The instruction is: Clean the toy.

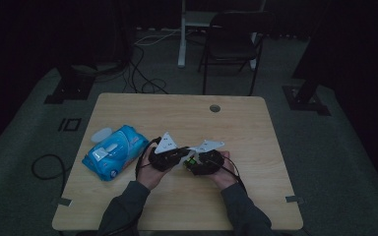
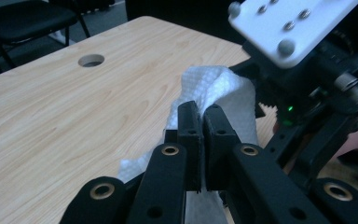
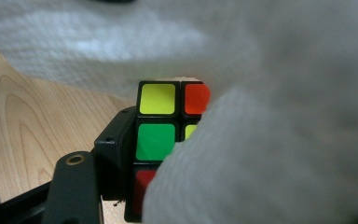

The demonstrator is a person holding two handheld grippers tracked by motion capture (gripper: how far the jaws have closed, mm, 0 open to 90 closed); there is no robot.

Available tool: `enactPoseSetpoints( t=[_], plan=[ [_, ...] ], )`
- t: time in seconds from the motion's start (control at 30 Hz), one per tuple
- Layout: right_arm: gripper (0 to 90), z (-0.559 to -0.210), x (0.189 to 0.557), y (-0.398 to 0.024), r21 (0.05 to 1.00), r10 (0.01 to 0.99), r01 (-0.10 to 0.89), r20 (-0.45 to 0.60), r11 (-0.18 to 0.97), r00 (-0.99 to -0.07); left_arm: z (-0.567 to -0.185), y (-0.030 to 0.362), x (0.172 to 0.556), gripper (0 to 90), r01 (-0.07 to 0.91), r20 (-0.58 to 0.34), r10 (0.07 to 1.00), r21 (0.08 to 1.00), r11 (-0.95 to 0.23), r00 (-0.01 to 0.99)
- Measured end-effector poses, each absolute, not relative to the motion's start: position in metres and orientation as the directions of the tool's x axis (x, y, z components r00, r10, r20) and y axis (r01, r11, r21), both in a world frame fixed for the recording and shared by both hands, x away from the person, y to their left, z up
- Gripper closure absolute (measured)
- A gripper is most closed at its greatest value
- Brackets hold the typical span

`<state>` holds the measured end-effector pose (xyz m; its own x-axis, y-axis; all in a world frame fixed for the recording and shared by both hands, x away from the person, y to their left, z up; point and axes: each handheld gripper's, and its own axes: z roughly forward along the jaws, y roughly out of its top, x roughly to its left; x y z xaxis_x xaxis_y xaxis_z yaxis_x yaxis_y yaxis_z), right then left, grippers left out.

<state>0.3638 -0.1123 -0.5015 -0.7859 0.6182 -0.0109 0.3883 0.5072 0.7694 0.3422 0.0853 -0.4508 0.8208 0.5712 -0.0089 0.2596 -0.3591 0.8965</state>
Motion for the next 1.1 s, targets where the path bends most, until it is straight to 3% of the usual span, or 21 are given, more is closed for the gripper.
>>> enactPoseSetpoints(
  t=[0.53, 1.1],
  plan=[
    [33.8, -0.497, 0.361, -0.111, 0.776, 0.613, 0.37, -0.025, 0.51, -0.79, -0.475, 0.077, 0.362, 85.9, 0.329, -0.041, 0.584, 0.857, -0.398, 0.811],
    [33.9, -0.496, 0.358, -0.109, 0.779, 0.595, 0.35, -0.036, 0.521, -0.803, -0.477, 0.076, 0.369, 87.6, 0.333, -0.036, 0.604, 0.859, -0.388, 0.796]
  ],
)
